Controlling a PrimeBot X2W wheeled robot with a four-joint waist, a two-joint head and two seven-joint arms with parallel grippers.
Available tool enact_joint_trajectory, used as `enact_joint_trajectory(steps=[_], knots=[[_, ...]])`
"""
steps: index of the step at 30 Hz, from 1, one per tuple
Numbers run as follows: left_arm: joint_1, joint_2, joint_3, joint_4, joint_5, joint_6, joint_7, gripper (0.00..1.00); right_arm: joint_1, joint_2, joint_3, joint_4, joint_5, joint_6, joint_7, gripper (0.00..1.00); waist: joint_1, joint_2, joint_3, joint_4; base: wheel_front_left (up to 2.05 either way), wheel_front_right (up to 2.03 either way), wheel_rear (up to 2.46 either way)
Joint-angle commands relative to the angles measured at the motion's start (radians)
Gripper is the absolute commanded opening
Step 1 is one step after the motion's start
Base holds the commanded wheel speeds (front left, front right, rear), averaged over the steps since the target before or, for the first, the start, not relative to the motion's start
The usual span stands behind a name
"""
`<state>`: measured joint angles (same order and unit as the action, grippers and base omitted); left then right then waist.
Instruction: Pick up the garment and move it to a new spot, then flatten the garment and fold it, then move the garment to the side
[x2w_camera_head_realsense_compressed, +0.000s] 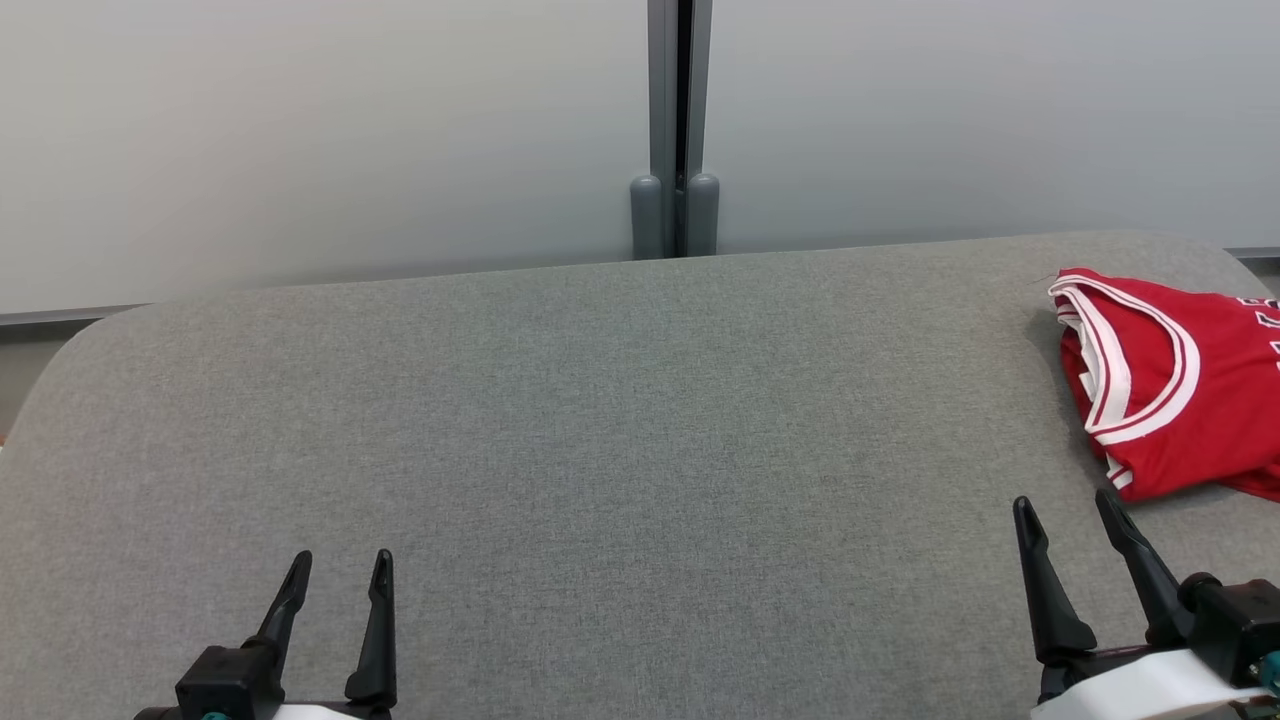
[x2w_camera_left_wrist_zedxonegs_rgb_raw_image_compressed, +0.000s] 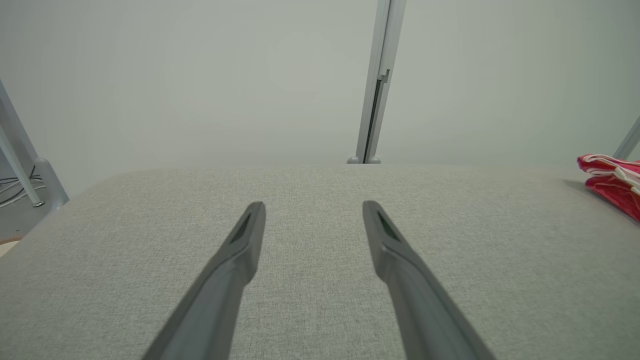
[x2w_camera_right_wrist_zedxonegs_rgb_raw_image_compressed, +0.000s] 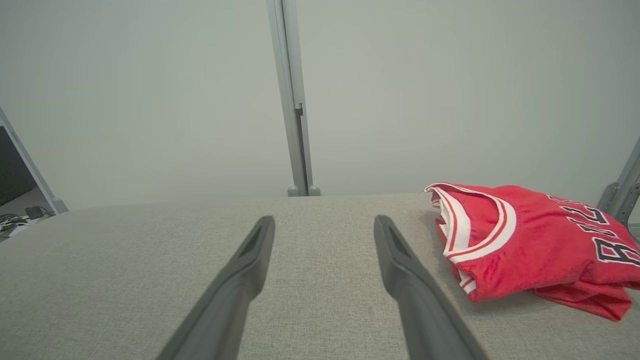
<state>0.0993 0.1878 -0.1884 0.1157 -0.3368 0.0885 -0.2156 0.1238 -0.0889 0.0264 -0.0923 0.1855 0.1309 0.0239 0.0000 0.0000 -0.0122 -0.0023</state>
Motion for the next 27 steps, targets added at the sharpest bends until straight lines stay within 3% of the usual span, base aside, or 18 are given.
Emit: enact_joint_trajectory(steps=[1,27], knots=[[-0.003,0.007,0.002,0.003,0.0,0.003,0.0,1.0,0.009,-0.001,-0.005,-0.008,-0.001,0.0,0.004,1.0,0.0,0.0,0.0,0.001,0.0,0.0,0.0],[-0.03,0.012,-0.018,0.018,0.008,0.024,-0.012,1.0,-0.007,0.004,0.005,0.0,0.004,0.0,0.01,1.0,0.0,0.0,0.002,0.023,0.0,0.0,0.0]])
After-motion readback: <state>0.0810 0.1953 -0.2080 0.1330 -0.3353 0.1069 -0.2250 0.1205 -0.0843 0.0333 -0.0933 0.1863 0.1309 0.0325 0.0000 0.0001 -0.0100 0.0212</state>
